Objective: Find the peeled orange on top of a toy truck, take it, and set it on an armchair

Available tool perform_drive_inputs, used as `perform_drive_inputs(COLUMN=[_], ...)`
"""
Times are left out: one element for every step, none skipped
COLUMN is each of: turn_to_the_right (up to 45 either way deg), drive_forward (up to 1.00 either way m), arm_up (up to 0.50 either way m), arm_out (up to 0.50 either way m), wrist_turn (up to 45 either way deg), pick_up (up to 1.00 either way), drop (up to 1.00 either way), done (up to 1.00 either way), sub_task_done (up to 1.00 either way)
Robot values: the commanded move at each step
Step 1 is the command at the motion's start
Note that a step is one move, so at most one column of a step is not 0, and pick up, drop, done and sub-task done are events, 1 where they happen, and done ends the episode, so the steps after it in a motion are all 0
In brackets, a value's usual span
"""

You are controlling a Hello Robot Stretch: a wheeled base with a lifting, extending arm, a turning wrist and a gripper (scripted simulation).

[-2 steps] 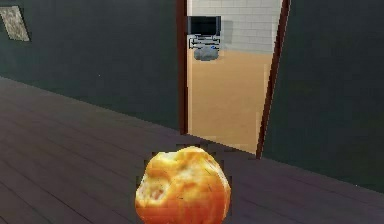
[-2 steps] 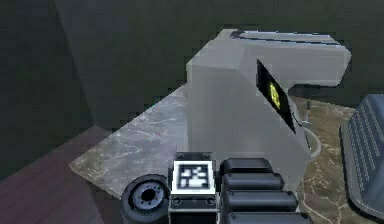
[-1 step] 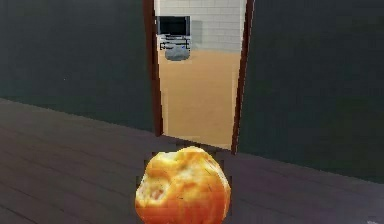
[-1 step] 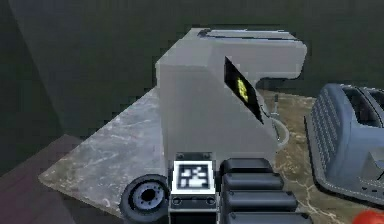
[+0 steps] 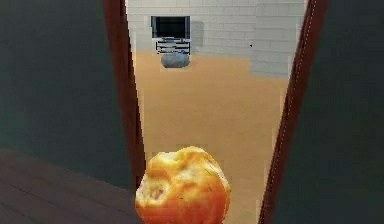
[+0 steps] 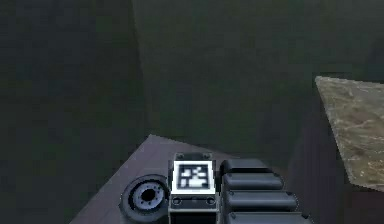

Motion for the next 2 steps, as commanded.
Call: perform_drive_inputs(turn_to_the_right=[3.0, 0.0], drive_forward=[0.00, 1.00], arm_up=[0.00, 0.00], arm_out=[0.00, 0.00], wrist_turn=[0.0, 0.0], pick_up=[0.00, 0.00], drop=[0.00, 0.00], done=[0.00, 0.00], sub_task_done=[0.00, 0.00])
